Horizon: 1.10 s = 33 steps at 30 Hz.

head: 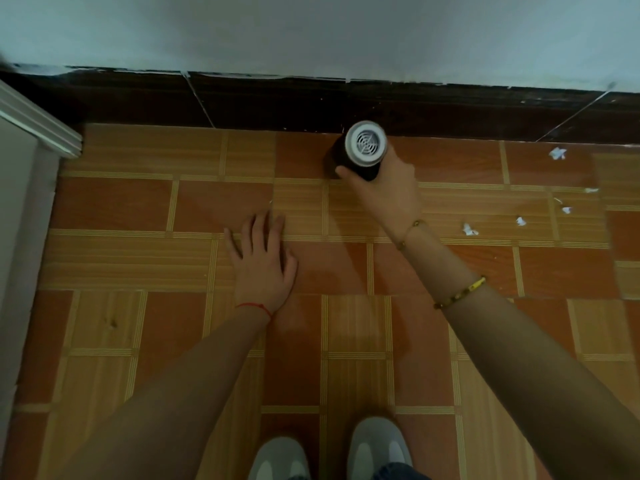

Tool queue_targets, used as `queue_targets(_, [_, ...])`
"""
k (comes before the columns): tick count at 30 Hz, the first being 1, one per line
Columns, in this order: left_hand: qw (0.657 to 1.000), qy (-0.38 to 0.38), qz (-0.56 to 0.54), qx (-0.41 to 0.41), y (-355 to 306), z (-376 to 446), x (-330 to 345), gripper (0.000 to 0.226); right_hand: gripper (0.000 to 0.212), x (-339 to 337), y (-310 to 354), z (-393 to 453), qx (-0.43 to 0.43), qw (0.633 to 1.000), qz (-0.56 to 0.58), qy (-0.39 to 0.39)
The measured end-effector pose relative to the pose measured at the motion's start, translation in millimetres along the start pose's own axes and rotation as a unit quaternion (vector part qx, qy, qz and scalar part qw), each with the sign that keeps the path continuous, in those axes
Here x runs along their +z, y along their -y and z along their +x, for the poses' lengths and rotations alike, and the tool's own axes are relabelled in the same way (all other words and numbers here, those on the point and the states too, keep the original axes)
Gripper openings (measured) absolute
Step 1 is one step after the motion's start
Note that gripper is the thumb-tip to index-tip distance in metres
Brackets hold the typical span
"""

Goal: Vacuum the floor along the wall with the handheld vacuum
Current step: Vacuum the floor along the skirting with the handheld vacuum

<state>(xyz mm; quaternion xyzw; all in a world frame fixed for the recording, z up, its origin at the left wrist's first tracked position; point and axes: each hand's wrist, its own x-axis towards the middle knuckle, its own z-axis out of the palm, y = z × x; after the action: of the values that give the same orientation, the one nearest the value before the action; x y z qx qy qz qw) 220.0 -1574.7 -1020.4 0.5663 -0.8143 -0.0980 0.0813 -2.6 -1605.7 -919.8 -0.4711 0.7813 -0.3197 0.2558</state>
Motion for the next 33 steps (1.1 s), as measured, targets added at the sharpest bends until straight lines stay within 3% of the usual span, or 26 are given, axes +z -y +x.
queue_targets(4, [1.0,-0.014,0.0,0.003,-1,0,0,0.054,0.073,6,7,26,-0.014,0.998,-0.058,-0.008])
queue_targets(13, [1.0,-0.01,0.01,0.003,0,1,0,0.057,0.077,60,48,39,-0.092,0.989,-0.067,0.096])
queue_targets(26, [1.0,0.002,0.0,-0.004,-2,1,-2,0.055,0.072,-24,-15,23,0.039,0.997,-0.04,-0.057])
queue_targets(33, [1.0,0.0,-0.013,-0.004,-2,0,-2,0.056,0.072,3,6,-2,-0.029,0.997,-0.034,0.069])
